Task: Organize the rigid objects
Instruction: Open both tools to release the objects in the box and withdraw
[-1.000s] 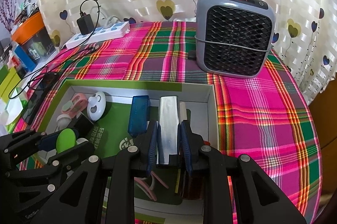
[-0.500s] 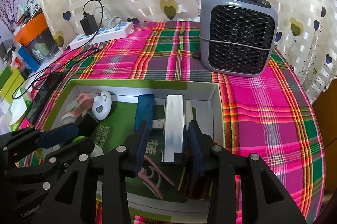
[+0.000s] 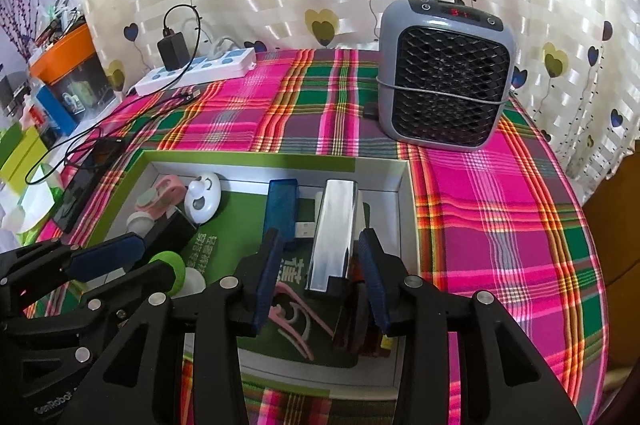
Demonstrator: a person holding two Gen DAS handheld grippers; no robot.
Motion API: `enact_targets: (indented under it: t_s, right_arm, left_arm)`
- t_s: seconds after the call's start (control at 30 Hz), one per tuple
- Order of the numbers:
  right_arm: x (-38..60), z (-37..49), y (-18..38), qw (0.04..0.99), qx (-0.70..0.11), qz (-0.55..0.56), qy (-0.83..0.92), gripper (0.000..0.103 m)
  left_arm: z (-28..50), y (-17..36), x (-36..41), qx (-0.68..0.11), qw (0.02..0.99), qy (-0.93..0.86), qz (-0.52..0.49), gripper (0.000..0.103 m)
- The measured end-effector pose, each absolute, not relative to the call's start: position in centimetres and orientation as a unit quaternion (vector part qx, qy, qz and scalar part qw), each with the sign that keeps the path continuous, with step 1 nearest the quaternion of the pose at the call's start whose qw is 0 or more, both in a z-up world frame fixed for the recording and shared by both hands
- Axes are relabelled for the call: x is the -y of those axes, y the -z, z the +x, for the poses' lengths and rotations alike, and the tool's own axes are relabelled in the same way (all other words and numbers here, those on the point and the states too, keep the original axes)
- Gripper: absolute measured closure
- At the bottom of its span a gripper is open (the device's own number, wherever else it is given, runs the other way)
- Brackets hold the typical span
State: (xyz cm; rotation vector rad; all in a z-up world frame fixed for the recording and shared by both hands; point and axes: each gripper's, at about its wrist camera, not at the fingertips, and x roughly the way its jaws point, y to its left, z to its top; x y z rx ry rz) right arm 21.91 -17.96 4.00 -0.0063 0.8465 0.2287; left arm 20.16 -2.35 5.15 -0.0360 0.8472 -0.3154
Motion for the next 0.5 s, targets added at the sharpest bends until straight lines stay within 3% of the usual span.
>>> enact_targets:
  t_s: [0.13,0.5]
  right_arm:
    - [17.8,21.2,-4.3,0.907,-0.405,-0.006,-0.111,0.057]
    - [17.9,18.5,-5.4,0.913,-0.390,0.011,-0.115,0.056]
  left_arm:
    - [19.4,-5.5,2.2,-0.406,0.901,0.150,-0.015,0.069]
    - [17.0,-6.1,1.6,-0.405,0.905,0.130,-0.015,0.069]
